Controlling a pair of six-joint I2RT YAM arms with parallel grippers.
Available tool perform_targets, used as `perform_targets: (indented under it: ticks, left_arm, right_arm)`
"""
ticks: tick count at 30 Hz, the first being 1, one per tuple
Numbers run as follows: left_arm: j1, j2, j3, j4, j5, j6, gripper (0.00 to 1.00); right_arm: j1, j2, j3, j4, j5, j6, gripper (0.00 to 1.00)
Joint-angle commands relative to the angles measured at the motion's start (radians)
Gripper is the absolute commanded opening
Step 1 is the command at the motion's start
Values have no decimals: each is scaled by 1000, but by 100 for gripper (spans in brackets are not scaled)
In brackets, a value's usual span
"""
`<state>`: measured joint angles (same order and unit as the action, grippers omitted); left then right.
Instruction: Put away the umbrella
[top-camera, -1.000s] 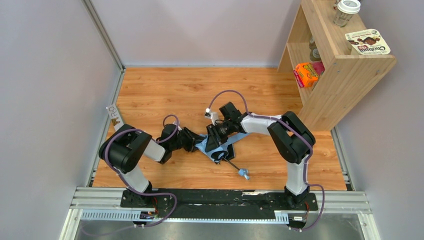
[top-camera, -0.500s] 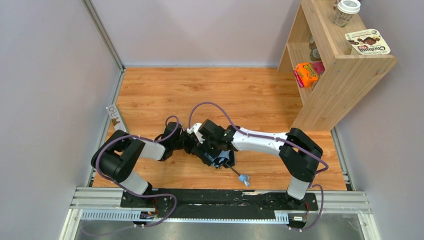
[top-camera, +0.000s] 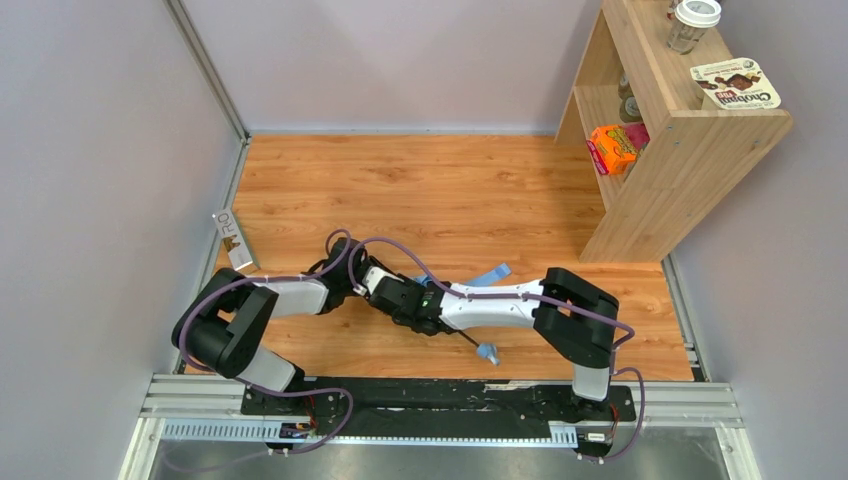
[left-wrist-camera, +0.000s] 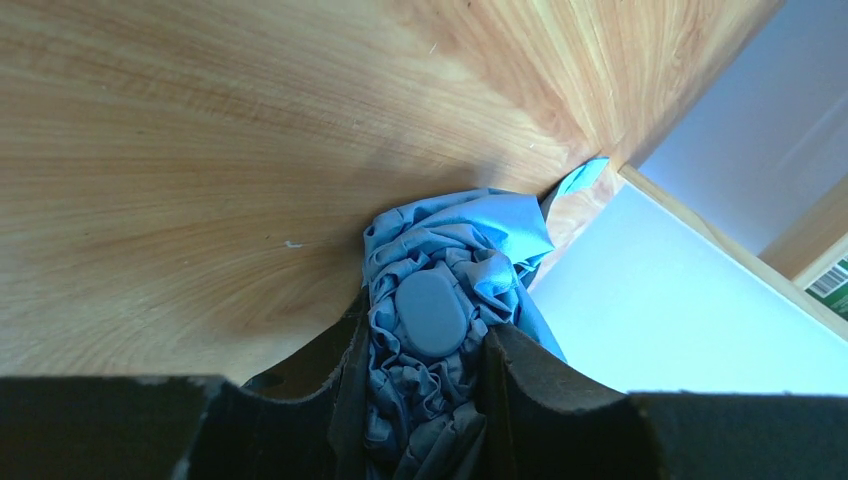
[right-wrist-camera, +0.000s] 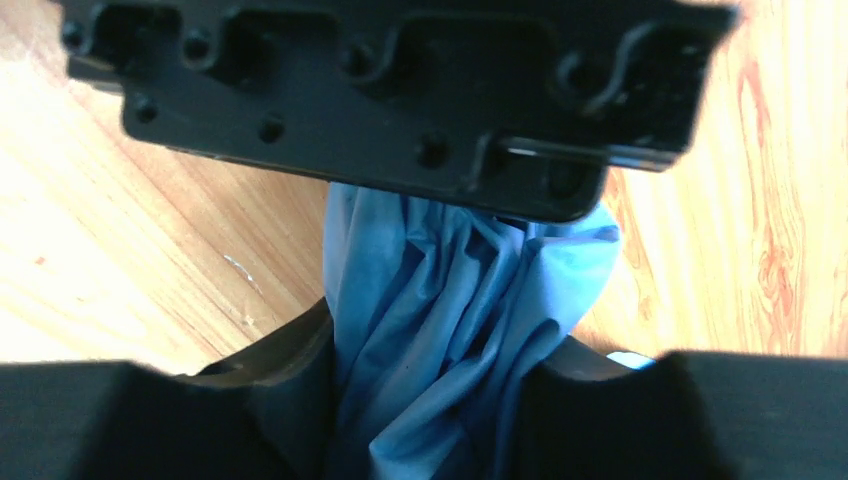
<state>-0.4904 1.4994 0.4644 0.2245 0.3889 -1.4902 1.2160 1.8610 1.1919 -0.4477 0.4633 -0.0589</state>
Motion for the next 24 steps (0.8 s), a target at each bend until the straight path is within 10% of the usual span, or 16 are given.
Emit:
perform_targets:
  ticks: [1,6,11,24]
  left_arm:
    - [-4,-22,14,-80,-4,-5,0]
    - [-4,-14,-3,4,5,31,5]
    - [7,-41,-73,188,-5,59,76]
    - [42,-47,-176,477,5,111,78]
  right_arm:
    - [-6,0,-8,92,113,-2,29]
    - [-19,-23,-41,121,68,2,0]
    - [-91,-71,-115,171,-151,28,0]
    - [-384,-42,-199,316,-1017,145,0]
